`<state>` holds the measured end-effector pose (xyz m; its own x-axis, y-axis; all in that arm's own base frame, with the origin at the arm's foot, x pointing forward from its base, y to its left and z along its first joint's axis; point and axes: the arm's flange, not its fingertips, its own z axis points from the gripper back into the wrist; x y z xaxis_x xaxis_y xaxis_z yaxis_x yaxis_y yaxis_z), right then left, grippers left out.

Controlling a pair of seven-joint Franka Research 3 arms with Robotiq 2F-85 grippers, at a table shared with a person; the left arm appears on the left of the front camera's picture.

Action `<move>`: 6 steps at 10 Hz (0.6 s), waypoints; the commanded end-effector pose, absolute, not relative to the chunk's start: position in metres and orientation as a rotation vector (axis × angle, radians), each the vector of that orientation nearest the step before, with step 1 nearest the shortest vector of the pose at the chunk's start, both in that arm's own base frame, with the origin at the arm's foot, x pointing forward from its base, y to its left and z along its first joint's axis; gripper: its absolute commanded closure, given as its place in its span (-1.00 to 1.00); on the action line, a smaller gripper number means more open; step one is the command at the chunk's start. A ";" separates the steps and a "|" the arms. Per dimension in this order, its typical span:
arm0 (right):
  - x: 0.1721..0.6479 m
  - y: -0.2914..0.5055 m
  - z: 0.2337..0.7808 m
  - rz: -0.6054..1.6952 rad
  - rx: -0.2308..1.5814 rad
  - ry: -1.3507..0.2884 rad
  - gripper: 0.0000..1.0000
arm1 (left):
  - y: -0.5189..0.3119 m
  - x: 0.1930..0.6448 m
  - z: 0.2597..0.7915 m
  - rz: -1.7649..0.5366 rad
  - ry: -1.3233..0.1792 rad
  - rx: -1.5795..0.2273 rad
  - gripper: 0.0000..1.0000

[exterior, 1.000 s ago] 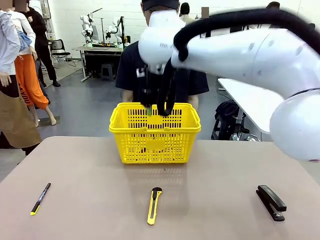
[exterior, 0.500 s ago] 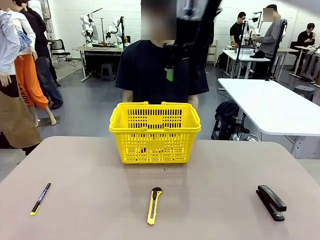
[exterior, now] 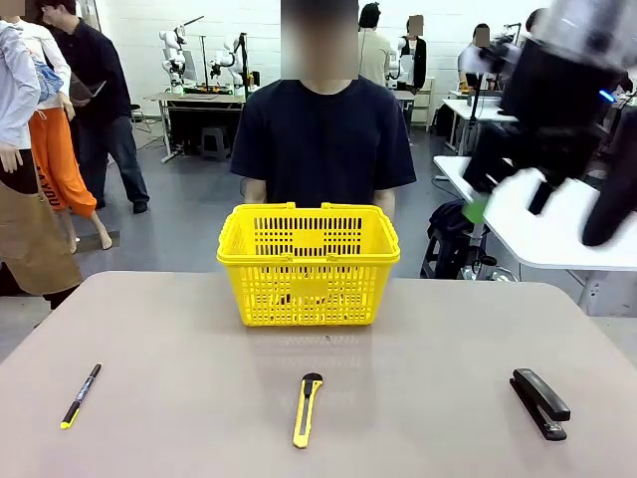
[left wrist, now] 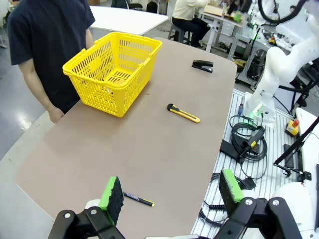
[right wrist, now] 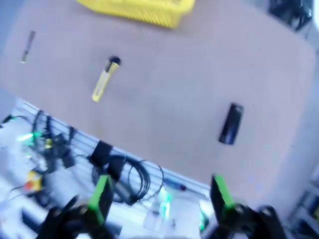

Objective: Place the items the person wants into the basket.
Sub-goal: Pick up the item the person points to and place it in the Market Basket.

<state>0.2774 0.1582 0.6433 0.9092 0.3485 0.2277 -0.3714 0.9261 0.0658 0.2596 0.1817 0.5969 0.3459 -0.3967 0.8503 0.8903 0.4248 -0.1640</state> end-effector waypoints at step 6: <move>0.321 0.088 0.574 0.239 0.171 -0.105 -1.00 | 0.183 0.259 0.598 -0.949 -0.852 -0.713 -1.00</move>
<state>0.3101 0.0836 0.5684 0.9542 0.2585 0.1507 -0.2790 0.9506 0.1361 0.2593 0.1818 0.5970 0.3460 -0.3967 0.8503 0.8903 0.4247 -0.1642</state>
